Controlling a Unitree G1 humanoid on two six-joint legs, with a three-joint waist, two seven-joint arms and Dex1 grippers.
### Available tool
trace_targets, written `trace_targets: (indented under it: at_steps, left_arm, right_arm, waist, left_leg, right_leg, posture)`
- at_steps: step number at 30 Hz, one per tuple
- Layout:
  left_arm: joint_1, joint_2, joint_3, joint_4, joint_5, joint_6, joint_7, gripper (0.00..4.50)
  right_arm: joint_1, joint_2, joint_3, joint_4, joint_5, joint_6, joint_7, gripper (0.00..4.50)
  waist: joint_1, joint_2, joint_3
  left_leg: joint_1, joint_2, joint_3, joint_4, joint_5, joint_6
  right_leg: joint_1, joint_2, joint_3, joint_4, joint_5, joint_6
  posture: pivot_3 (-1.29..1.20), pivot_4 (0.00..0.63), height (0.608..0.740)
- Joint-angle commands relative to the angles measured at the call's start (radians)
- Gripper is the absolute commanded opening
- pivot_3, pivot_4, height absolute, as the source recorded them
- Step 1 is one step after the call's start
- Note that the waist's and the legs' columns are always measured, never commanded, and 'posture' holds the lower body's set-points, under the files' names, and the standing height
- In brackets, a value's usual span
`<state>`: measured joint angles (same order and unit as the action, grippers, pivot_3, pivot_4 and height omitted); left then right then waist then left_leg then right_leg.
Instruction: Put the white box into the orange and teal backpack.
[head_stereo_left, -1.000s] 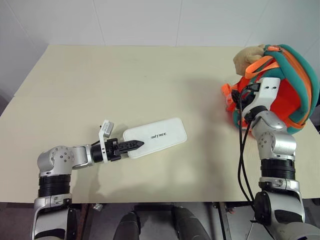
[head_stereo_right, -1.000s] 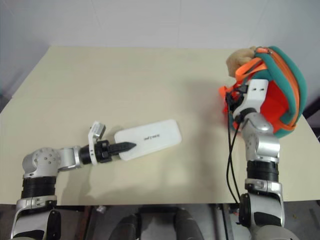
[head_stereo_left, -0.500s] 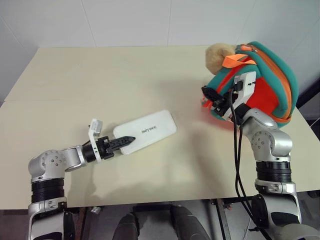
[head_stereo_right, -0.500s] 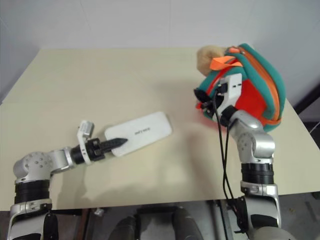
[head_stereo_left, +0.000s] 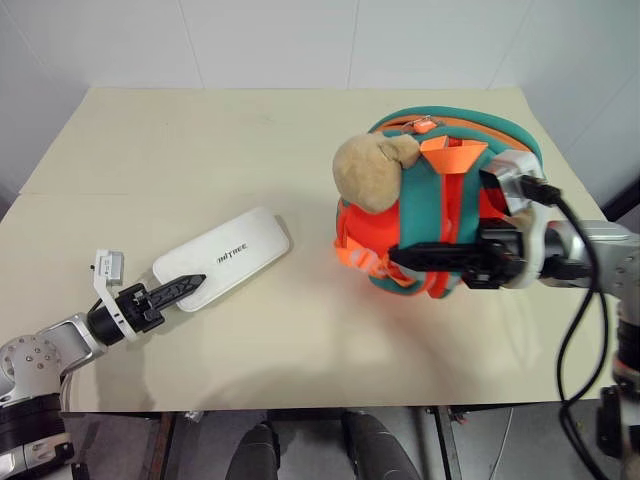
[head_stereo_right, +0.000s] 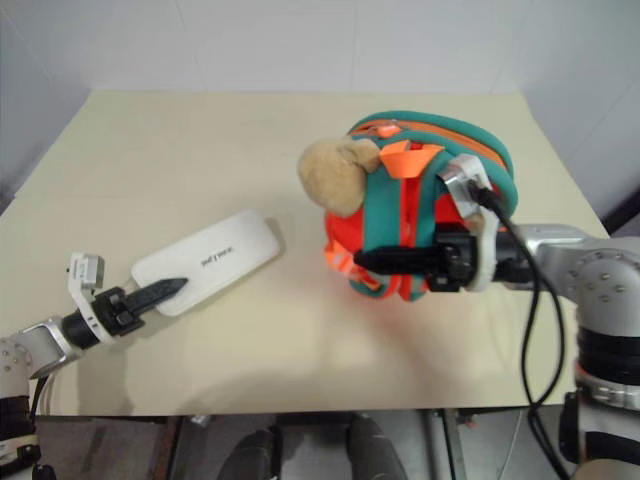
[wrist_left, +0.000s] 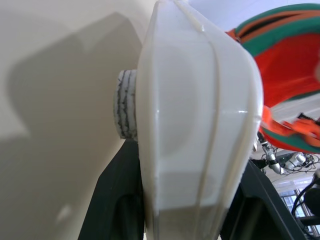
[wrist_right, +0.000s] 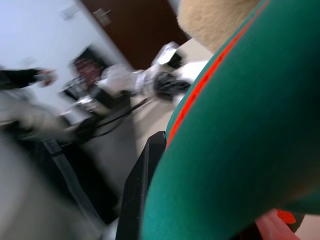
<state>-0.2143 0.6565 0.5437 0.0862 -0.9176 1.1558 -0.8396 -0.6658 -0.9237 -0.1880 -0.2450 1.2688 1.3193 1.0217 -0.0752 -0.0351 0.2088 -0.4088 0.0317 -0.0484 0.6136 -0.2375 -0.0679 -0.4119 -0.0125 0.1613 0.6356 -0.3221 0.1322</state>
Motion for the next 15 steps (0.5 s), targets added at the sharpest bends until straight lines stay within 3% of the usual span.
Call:
trace_targets:
  at_steps: [1, 6, 15]
  left_arm:
    - [0.033, -0.012, 0.038, -0.079, -0.063, -0.007, 0.0, 1.33]
    - [0.06, -0.029, 0.038, -0.134, -0.094, -0.024, 0.01, 1.33]
    - [0.021, -0.054, 0.093, -0.259, -0.244, -0.072, 0.03, 1.33]
  right_arm:
    - [0.066, -0.136, 0.015, 0.024, -0.031, 0.019, 0.176, 0.01]
    - [0.149, -0.244, 0.141, 0.161, -0.254, -0.147, 0.351, 0.01]
    - [0.116, -0.177, 0.208, 0.207, -0.361, -0.222, 0.394, 0.01]
  waist:
    - [0.007, -0.001, 0.0]
    - [0.014, -0.001, 0.0]
    - [0.016, -0.001, 0.0]
  left_leg:
    - [0.0, 0.0, 0.0, 0.0, -0.001, 0.0]
    - [0.0, 0.0, 0.002, 0.001, -0.002, 0.001]
    - [0.0, 0.001, 0.002, 0.001, -0.002, 0.001]
  right_leg:
    - [0.0, 0.0, -0.001, -0.001, 0.0, 0.0]
    - [0.001, 0.0, 0.0, -0.005, 0.0, 0.0]
    - [0.001, 0.002, 0.0, -0.004, 0.0, 0.001]
  posture:
    - [0.0, 0.15, 0.74]
    - [0.0, 0.15, 0.74]
    - [0.0, 0.15, 0.74]
